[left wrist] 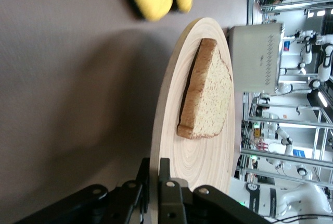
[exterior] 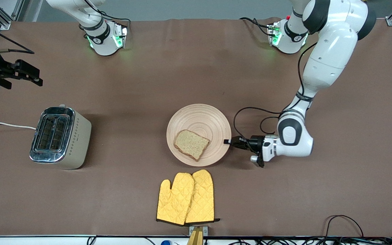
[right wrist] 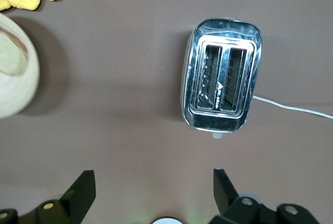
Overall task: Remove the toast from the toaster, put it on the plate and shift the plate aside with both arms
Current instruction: 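Slide the plate with toast away from the toaster with the left gripper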
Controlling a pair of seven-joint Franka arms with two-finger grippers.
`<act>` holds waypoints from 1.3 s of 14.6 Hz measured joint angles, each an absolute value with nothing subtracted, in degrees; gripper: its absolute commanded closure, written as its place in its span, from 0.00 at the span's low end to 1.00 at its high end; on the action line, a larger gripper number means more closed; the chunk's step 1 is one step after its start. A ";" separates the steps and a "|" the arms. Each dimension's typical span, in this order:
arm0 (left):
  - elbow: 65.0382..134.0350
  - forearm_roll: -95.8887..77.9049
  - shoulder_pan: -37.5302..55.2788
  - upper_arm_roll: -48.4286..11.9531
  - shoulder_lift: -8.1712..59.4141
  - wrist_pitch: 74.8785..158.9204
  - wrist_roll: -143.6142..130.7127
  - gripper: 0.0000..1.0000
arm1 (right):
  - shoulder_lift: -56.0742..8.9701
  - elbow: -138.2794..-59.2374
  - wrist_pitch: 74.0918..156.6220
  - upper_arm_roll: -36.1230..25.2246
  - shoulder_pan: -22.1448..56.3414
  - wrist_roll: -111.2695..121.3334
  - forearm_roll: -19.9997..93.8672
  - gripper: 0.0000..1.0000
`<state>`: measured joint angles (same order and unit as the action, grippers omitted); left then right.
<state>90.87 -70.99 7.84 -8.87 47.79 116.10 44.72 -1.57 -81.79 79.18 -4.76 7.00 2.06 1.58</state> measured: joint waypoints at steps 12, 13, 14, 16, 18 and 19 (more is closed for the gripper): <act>108.42 -60.48 -18.70 -8.43 30.89 115.77 42.25 0.98 | -0.65 -83.56 82.97 -5.61 6.72 2.02 -0.84 0.00; 109.44 -60.48 -20.32 -8.43 30.54 115.78 43.27 0.98 | -0.65 -83.62 83.04 -5.61 6.72 2.01 -0.84 0.00; 110.28 -60.47 -21.85 -8.42 30.46 115.80 44.86 0.98 | -0.67 -83.66 83.29 -5.61 6.72 2.01 -0.84 0.00; 111.61 -60.47 -24.77 -8.38 30.72 115.87 48.67 0.97 | -0.87 -83.78 83.85 -5.61 6.72 2.01 -0.84 0.00; 112.63 -60.47 -27.35 -8.35 31.28 115.88 51.26 0.97 | -1.10 -83.79 84.19 -5.57 6.75 2.01 -0.83 0.00; 112.93 -60.47 -28.26 -8.34 31.58 115.88 52.28 0.97 | -1.11 -83.79 84.19 -5.51 6.79 2.01 -0.82 0.00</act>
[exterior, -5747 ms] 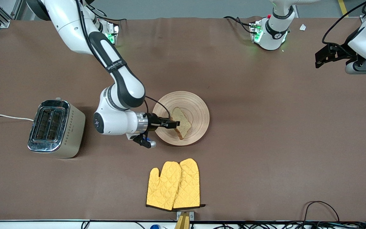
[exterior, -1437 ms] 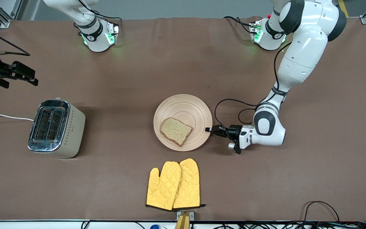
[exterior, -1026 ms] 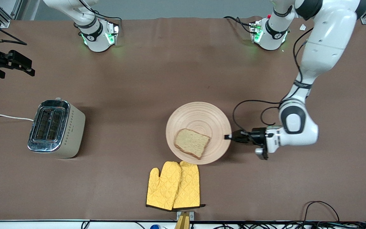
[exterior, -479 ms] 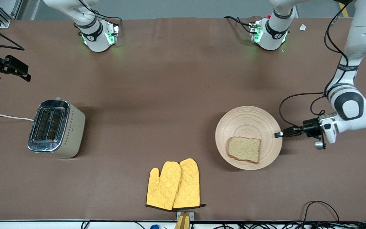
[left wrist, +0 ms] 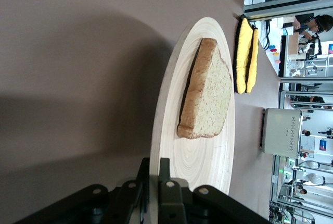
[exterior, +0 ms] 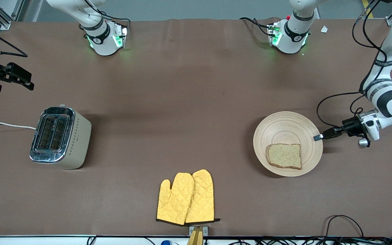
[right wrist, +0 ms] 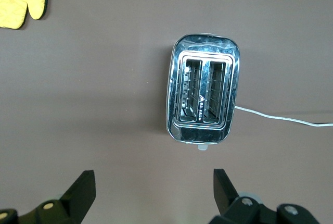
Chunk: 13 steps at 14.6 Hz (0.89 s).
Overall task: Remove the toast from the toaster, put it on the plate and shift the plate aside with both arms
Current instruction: 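Slide the plate with toast away from the toaster with the left gripper, then release the plate rim and pull the left gripper back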
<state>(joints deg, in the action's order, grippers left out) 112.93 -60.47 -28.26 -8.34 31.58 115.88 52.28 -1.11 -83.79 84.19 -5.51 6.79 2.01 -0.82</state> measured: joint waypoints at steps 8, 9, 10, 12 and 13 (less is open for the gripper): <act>112.36 -57.80 -31.42 -8.46 34.96 116.46 57.21 0.40 | -1.11 -83.75 84.66 -5.66 6.75 2.01 -0.85 0.00; 112.10 -57.80 -31.43 -8.49 35.26 116.46 57.26 0.00 | -1.10 -83.73 84.70 -5.67 6.74 2.01 -0.86 0.00; 111.81 -57.80 -31.42 -8.56 35.44 116.46 57.26 0.00 | -1.10 -83.71 84.70 -5.69 6.73 2.01 -0.87 0.00; 110.61 -56.64 -31.33 -8.73 35.51 116.46 57.08 0.00 | -1.10 -83.71 84.67 -5.76 6.53 2.01 -0.90 0.00; 109.34 -54.63 -31.29 -8.87 35.50 116.44 55.75 0.00 | -1.10 -83.69 84.76 -5.78 6.42 2.01 -0.93 0.00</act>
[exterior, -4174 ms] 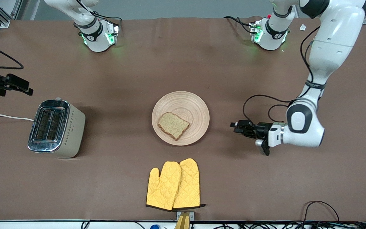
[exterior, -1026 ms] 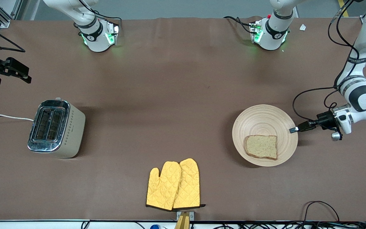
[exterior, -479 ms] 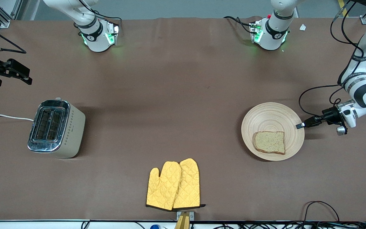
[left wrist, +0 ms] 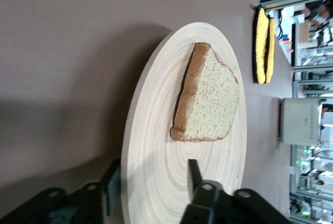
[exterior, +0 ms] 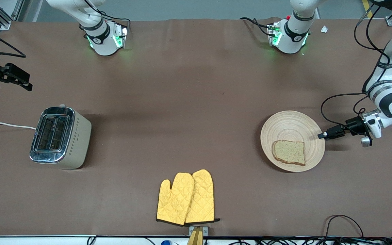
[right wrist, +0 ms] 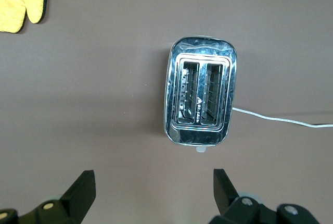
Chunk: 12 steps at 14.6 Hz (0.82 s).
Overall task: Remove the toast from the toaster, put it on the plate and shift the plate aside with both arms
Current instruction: 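Release the plate rim and pull the left gripper back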
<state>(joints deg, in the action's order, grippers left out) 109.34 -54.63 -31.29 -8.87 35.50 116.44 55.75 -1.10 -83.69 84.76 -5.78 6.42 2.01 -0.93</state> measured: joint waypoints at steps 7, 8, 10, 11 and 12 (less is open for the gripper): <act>93.82 -35.24 -25.96 -10.41 33.14 110.76 33.10 0.00 | -1.02 -82.92 86.06 -5.82 6.31 2.01 -1.16 0.00; 92.36 -32.38 -24.27 -10.47 32.01 109.97 29.39 0.00 | -0.95 -82.83 86.03 -5.82 6.31 1.96 -1.16 0.00; 90.55 -26.47 -20.29 -10.58 28.74 108.89 21.10 0.00 | -0.93 -82.83 85.99 -5.81 6.31 1.78 -1.16 0.00; 90.20 -23.63 -18.03 -10.64 26.66 107.79 16.53 0.00 | -0.93 -82.83 85.98 -5.80 6.31 1.75 -1.16 0.00; 90.04 -20.49 -15.67 -10.69 24.39 106.36 11.68 0.00 | -0.93 -82.83 85.98 -5.81 6.31 1.71 -1.16 0.00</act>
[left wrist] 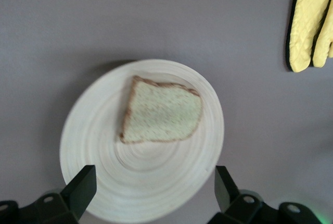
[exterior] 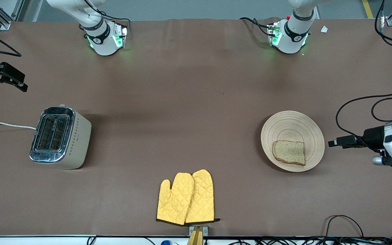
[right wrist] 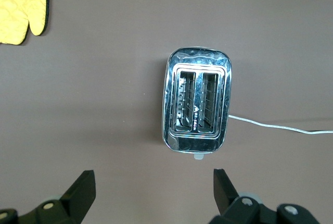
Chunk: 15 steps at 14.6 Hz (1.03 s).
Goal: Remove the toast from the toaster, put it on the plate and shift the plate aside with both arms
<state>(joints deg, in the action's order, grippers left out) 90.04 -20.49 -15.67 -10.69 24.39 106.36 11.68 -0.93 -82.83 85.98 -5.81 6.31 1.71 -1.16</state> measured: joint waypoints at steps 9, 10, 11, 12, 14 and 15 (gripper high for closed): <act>82.96 -4.97 -4.52 -10.71 10.48 85.35 -3.80 0.00 | -0.93 -82.83 86.11 -5.86 6.21 1.60 -1.16 0.00; 81.02 -4.93 -4.53 -10.78 10.03 82.87 -3.80 0.00 | -0.93 -82.83 86.14 -5.86 6.21 1.59 -1.16 0.00; 79.72 -4.83 -4.52 -10.89 9.38 81.31 -3.79 0.00 | -0.93 -82.83 86.16 -5.86 6.21 1.58 -1.16 0.00; 79.09 -4.65 -4.52 -10.97 8.64 80.50 -3.75 0.00 | -0.93 -82.83 86.16 -5.86 6.21 1.58 -1.16 0.00; 78.77 -2.54 -4.44 -11.07 7.20 79.52 -3.50 0.00 | -0.93 -82.83 86.26 -5.86 6.21 1.58 -1.16 0.00; 78.75 -0.28 -4.18 -11.08 6.45 79.39 -3.26 0.00 | -0.93 -82.83 86.38 -5.85 6.21 1.58 -1.16 0.00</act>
<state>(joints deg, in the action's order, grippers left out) 78.75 -0.28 -4.18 -11.08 6.45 79.39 -3.26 -0.93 -82.83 86.38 -5.85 6.21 1.58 -1.16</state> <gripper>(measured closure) 0.000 0.000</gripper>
